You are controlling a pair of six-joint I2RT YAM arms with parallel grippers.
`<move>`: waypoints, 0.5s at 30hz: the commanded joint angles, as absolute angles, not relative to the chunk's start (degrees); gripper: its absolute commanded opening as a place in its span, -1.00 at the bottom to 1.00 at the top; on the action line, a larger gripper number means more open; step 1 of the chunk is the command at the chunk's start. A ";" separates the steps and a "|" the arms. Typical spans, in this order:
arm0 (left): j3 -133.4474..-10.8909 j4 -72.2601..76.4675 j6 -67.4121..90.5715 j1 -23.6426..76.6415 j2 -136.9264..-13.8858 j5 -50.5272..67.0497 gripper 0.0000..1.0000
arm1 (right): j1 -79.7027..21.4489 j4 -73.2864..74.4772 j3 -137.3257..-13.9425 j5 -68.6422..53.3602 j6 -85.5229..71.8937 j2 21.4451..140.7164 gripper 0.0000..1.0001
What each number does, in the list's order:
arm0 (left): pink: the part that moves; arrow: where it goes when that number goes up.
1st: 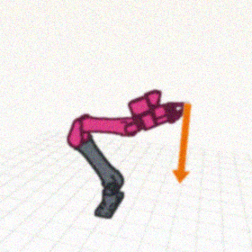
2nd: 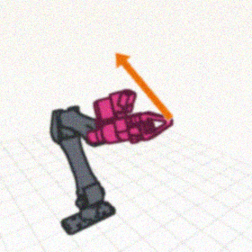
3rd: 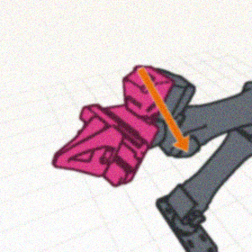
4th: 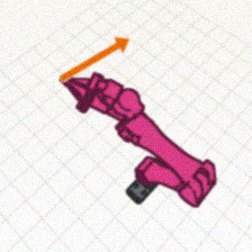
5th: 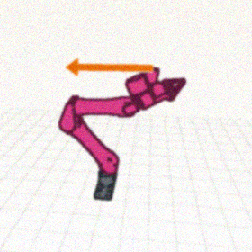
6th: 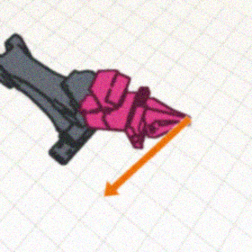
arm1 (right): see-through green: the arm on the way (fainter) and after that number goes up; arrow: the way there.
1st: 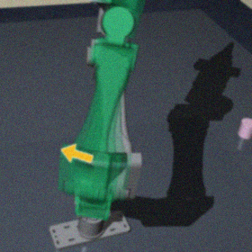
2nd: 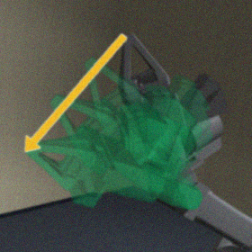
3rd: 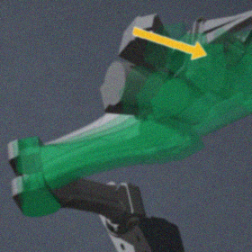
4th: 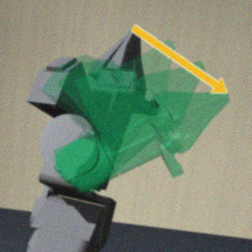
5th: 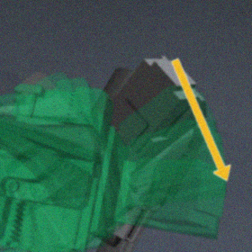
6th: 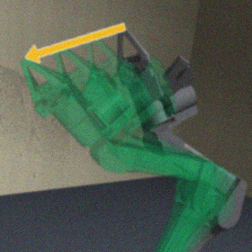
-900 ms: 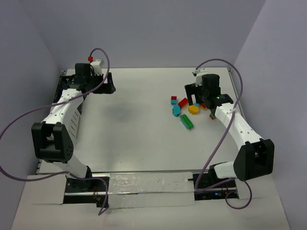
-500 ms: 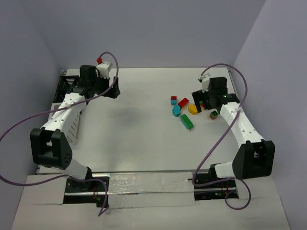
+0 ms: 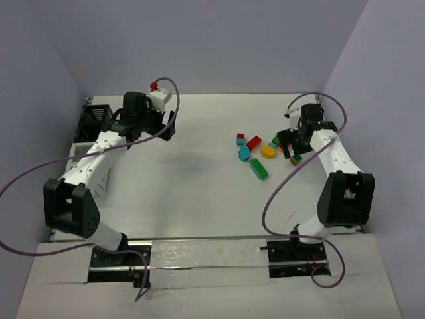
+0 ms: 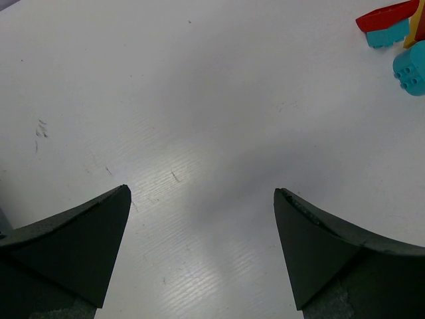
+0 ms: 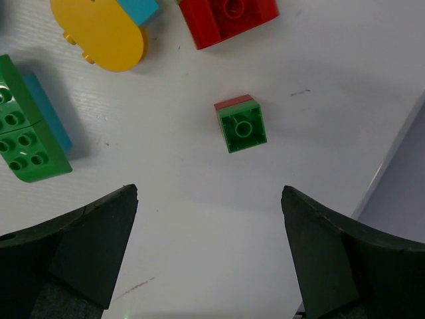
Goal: Sort the legos into containers by color
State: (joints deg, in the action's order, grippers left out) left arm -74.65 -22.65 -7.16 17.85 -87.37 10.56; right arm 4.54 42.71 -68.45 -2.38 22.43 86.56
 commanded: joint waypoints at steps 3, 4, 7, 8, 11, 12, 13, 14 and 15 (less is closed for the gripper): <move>-75.41 -21.53 -8.79 18.19 -86.75 10.36 0.99 | 4.92 45.35 -74.94 -3.95 23.94 92.71 0.89; -75.41 -21.57 -8.84 18.19 -86.77 10.70 0.99 | 4.94 45.50 -75.60 -3.99 24.12 93.05 0.89; -75.59 -22.57 -9.90 18.19 -86.84 12.42 0.99 | 5.67 46.98 -77.90 -5.39 25.85 96.13 0.89; -75.51 -22.66 -10.15 18.19 -86.84 12.84 0.98 | 5.93 47.52 -78.39 -5.74 26.29 97.25 0.88; -75.41 -23.00 -10.51 18.19 -86.93 13.79 0.98 | 7.13 49.37 -80.76 -6.90 28.49 100.03 0.84; -75.47 -23.24 -10.55 18.19 -87.04 14.15 0.98 | 7.68 50.31 -81.48 -7.30 29.07 101.35 0.82; -75.64 -23.55 -10.58 18.19 -87.19 14.32 0.98 | 7.91 50.71 -81.94 -7.59 29.50 101.86 0.81; -75.88 -23.82 -10.66 18.19 -87.51 14.53 0.98 | 8.14 50.92 -82.35 -7.91 30.14 102.22 0.80; -76.16 -24.07 -10.70 18.19 -87.85 15.04 0.99 | 8.74 51.38 -82.75 -8.03 31.16 103.10 0.79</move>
State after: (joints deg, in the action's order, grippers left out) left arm -74.65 -23.32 -9.70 17.87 -87.38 12.21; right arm 6.93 47.98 -79.49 -6.13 27.45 100.73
